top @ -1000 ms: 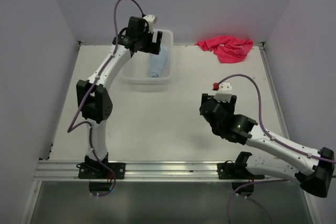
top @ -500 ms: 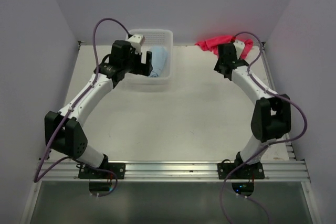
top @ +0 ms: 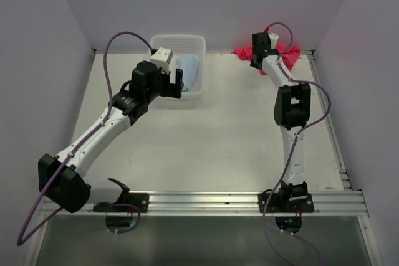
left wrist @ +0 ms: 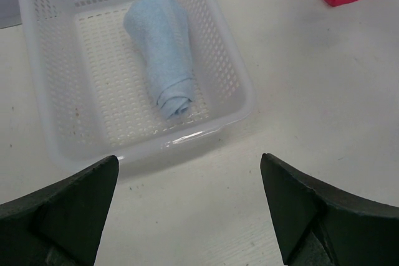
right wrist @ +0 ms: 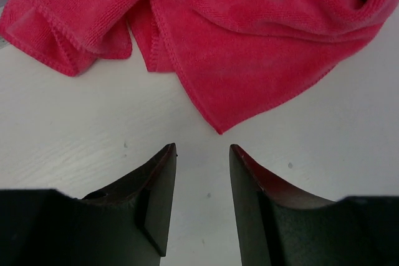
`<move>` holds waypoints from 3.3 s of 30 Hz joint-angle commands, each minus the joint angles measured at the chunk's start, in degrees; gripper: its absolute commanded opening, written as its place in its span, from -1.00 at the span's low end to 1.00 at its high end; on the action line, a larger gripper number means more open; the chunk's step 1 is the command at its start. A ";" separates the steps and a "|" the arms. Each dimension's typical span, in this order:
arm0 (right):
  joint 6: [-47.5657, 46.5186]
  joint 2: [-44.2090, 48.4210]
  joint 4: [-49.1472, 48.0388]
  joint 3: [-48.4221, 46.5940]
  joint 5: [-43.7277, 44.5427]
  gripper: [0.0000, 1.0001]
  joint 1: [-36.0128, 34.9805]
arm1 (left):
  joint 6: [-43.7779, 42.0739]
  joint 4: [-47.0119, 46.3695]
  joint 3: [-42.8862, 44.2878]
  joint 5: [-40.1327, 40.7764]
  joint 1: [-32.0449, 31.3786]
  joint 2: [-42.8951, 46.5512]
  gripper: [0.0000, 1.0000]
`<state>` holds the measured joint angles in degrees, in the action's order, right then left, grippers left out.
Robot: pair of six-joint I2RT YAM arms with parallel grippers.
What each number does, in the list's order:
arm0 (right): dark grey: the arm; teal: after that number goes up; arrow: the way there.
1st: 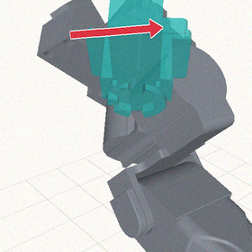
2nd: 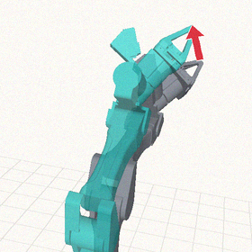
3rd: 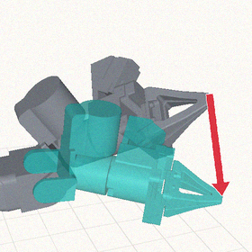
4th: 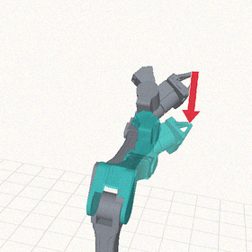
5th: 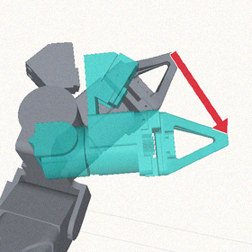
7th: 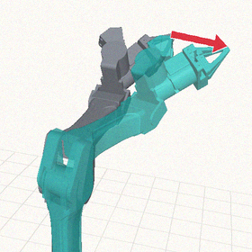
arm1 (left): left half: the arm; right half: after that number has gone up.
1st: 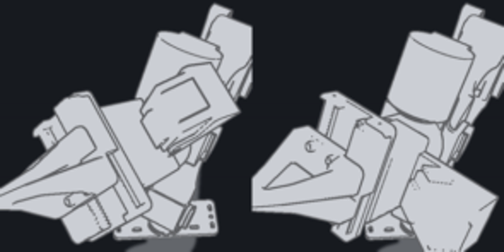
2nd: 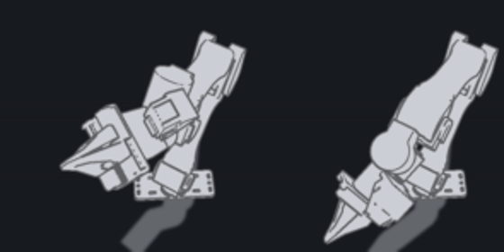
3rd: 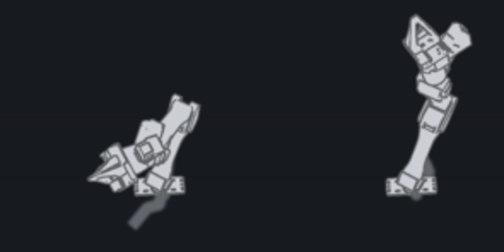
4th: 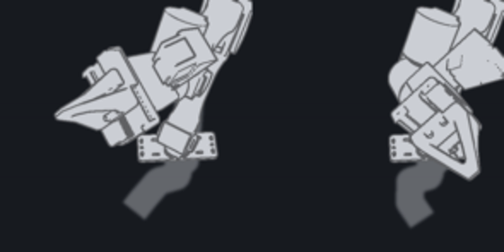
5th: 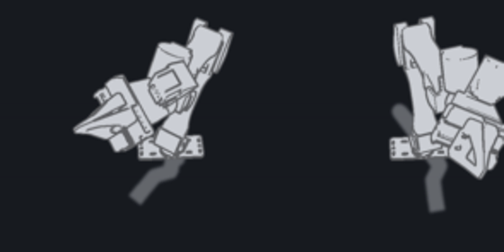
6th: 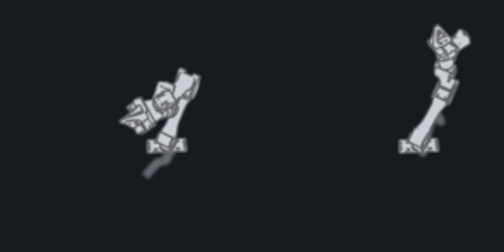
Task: Roll the towels
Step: Move the towel to the center of the board
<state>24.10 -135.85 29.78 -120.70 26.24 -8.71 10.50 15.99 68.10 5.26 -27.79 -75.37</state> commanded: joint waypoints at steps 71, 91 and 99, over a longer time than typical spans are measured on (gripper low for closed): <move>7.62 65.18 0.19 63.66 -15.18 -1.00 -27.83 | 3.73 -2.37 -4.81 7.40 -4.46 2.95 0.99; 14.23 30.65 -14.57 40.21 -23.69 -0.71 -56.33 | 14.99 11.17 -8.59 11.79 6.78 14.54 0.99; 13.61 40.82 -12.29 49.04 -21.49 0.00 -52.91 | 14.72 10.12 -9.30 7.85 8.19 12.89 0.99</move>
<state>37.58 -103.22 17.91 -76.14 4.80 -64.23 24.51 26.24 59.37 15.00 -20.21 -61.08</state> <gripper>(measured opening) 0.481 0.994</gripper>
